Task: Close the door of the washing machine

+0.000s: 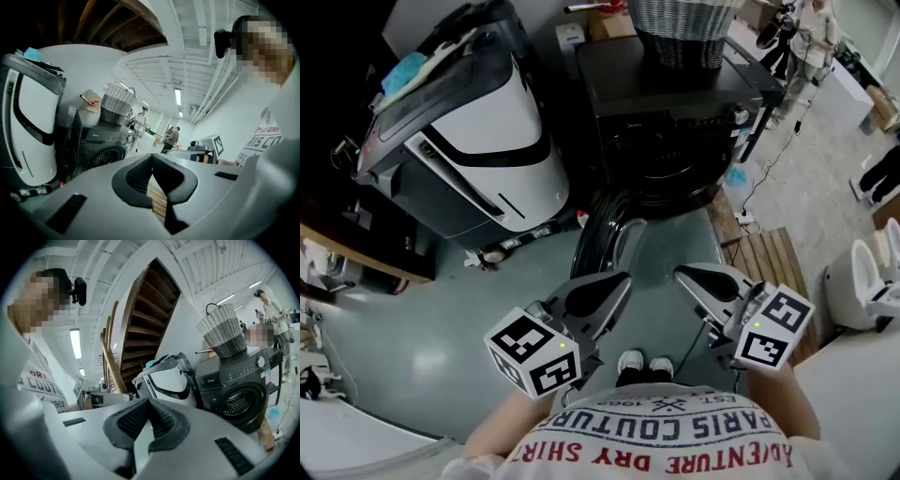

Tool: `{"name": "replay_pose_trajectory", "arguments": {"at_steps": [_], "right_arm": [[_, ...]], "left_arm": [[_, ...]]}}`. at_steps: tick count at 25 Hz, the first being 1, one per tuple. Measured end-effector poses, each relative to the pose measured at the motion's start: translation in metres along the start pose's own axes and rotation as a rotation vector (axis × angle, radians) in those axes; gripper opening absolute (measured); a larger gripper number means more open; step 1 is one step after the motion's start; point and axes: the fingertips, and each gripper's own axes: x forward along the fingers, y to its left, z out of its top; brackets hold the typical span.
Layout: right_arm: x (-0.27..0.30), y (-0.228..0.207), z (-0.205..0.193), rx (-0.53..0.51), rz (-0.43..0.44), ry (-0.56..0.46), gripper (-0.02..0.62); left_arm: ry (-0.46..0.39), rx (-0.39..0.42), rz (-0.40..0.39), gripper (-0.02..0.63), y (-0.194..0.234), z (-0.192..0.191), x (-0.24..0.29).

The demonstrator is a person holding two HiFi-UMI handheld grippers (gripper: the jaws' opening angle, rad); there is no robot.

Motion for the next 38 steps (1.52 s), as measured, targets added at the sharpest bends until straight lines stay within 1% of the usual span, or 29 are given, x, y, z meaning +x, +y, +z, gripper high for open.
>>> {"name": "replay_pose_trajectory", "arguments": {"at_steps": [7,11,15,18,21,25,27,30,32,35,38], "right_arm": [[0.013,-0.011,-0.011,0.018,-0.022,0.028,0.023],[0.020,-0.023,-0.025,0.038,-0.042,0.056,0.023],[0.025,-0.037,-0.038,0.073,-0.069,0.070,0.023],[0.032,-0.046,-0.050,0.099,-0.081,0.088,0.023],[0.036,-0.053,-0.061,0.120,-0.092,0.106,0.023],[0.040,-0.063,-0.078,0.163,-0.112,0.120,0.023],[0.042,-0.066,-0.084,0.181,-0.119,0.128,0.023],[0.043,-0.068,-0.091,0.191,-0.128,0.145,0.023],[0.043,-0.070,-0.095,0.198,-0.135,0.154,0.023],[0.044,-0.075,-0.100,0.211,-0.151,0.158,0.023],[0.045,-0.078,-0.106,0.219,-0.162,0.164,0.023]], "left_arm": [[0.027,-0.007,0.014,0.023,0.023,-0.009,0.000],[0.054,-0.009,0.045,0.023,0.050,-0.018,-0.001],[0.098,-0.051,0.084,0.023,0.082,-0.043,0.000],[0.128,-0.075,0.090,0.023,0.099,-0.065,-0.002],[0.184,-0.083,0.119,0.023,0.122,-0.089,-0.002],[0.286,-0.044,0.198,0.023,0.160,-0.128,-0.007],[0.335,-0.037,0.226,0.025,0.178,-0.150,-0.011],[0.394,-0.032,0.271,0.025,0.205,-0.179,-0.018],[0.438,-0.011,0.303,0.025,0.222,-0.197,-0.023],[0.505,0.009,0.328,0.025,0.245,-0.223,-0.027],[0.566,0.018,0.334,0.025,0.261,-0.245,-0.027]]}}
